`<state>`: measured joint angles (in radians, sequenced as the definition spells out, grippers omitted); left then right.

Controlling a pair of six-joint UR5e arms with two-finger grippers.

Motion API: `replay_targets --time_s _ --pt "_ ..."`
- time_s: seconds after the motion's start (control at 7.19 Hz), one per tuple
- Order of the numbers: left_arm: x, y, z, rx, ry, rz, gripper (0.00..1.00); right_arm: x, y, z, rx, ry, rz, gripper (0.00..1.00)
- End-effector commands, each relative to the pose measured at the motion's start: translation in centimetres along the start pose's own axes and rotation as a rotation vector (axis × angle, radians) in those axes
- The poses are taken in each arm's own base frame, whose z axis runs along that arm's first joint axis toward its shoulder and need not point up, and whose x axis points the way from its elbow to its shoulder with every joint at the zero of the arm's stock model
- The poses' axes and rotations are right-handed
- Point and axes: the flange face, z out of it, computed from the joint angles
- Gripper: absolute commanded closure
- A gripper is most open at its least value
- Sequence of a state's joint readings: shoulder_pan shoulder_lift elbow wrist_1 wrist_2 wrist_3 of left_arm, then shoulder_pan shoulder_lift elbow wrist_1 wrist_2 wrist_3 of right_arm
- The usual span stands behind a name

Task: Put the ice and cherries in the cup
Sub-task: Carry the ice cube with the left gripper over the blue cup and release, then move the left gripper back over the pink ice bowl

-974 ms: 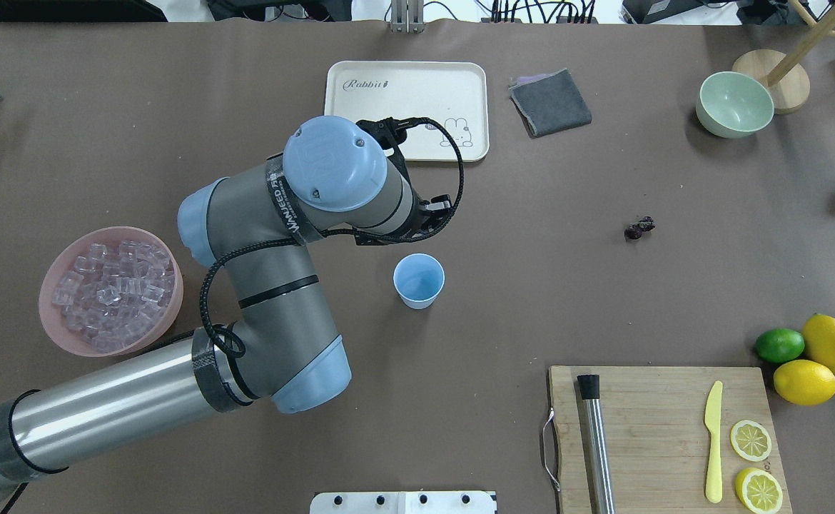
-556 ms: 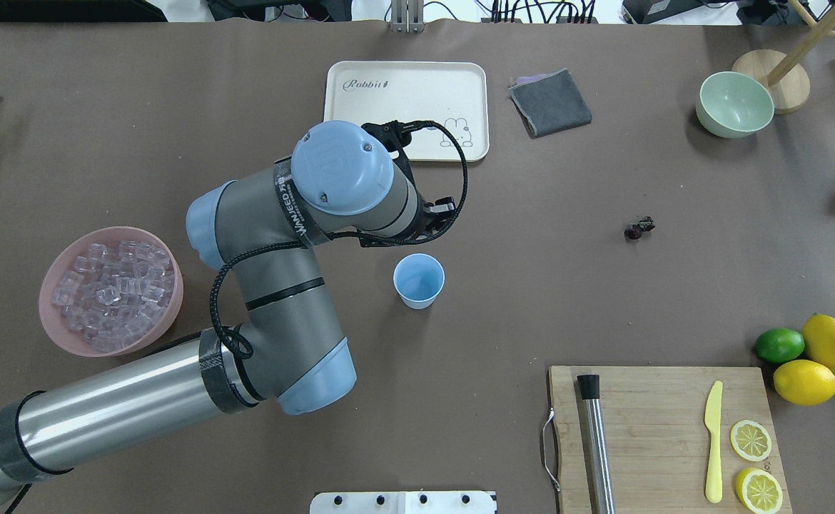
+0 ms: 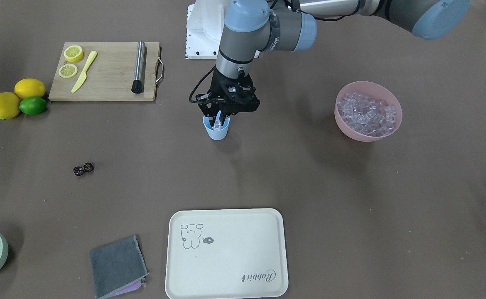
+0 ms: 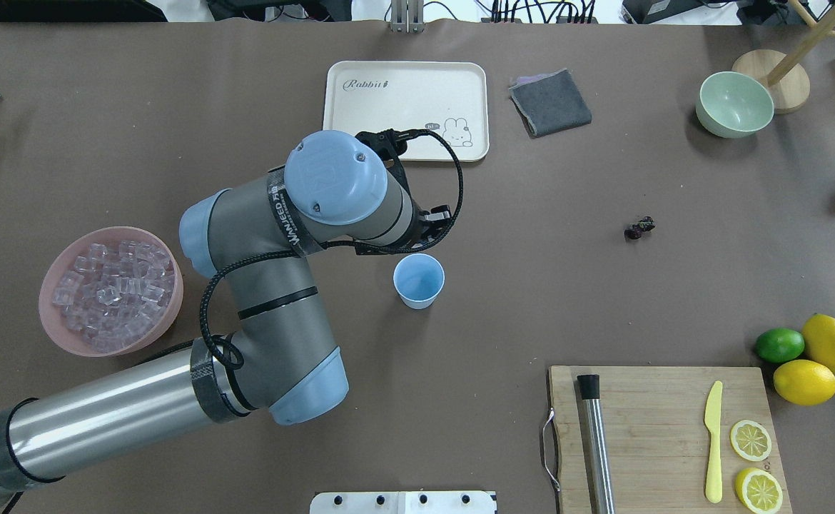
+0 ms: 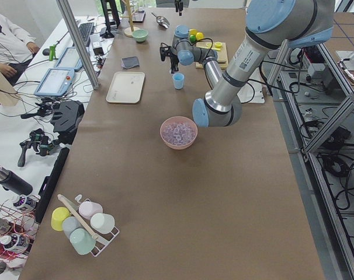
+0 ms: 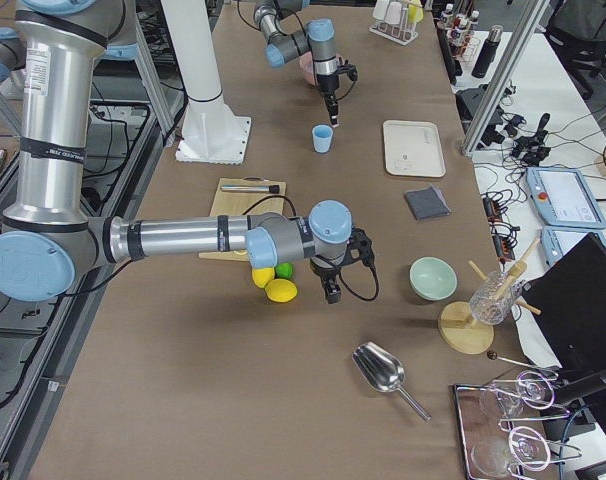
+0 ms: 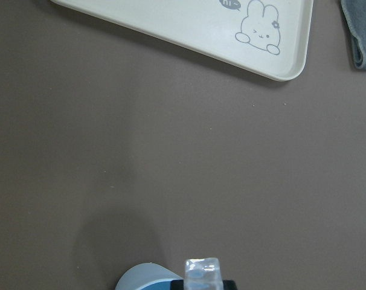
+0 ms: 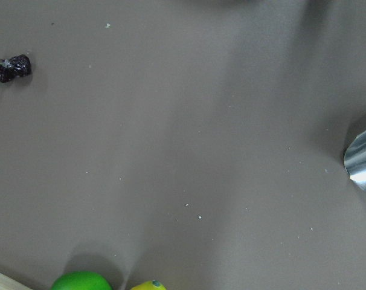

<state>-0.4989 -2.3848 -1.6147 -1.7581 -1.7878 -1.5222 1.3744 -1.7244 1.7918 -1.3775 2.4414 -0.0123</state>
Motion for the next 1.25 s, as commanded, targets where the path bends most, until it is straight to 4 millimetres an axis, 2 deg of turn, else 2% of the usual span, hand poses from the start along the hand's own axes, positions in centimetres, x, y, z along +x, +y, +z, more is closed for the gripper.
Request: replay_targets --time_s 0.0,0.14,0.28,0.42,0.56,0.7,0.83,0.97,1.11 --pt "-0.4 1.6 0.4 -0.020 -0.004 0.008 0.73 0.0 0.2 0.1 -0.002 -0.002 0.002 0.01" --pt "-0.4 2.1 0.5 -0.025 -0.012 0.011 0.46 0.1 0.2 0.1 -0.003 -0.002 0.003 0.01" --pt "-0.2 2.4 0.3 -0.028 -0.014 0.008 0.28 0.1 0.3 0.1 -0.004 -0.002 0.005 0.01" --pt "-0.1 2.6 0.1 -0.029 -0.012 0.009 0.18 0.2 0.4 0.2 -0.006 -0.004 0.007 0.01" --pt "0.2 2.6 -0.2 -0.029 -0.006 0.010 0.17 0.2 0.6 0.2 -0.006 -0.003 0.009 0.01" --pt "-0.1 2.7 -2.1 -0.028 0.002 0.016 0.19 0.0 0.3 0.1 -0.003 -0.004 0.007 0.01" --pt "-1.8 2.9 -4.6 -0.025 -0.029 0.015 0.19 -0.6 -0.6 -0.5 0.013 -0.004 0.026 0.01" --pt "-5.6 1.0 -7.6 0.005 -0.046 0.076 0.18 -1.4 -2.0 -0.9 0.027 -0.006 0.051 0.01" --pt "-9.8 -0.2 -8.9 0.019 -0.068 0.185 0.18 -2.0 -3.1 -1.3 0.039 -0.005 0.048 0.01"
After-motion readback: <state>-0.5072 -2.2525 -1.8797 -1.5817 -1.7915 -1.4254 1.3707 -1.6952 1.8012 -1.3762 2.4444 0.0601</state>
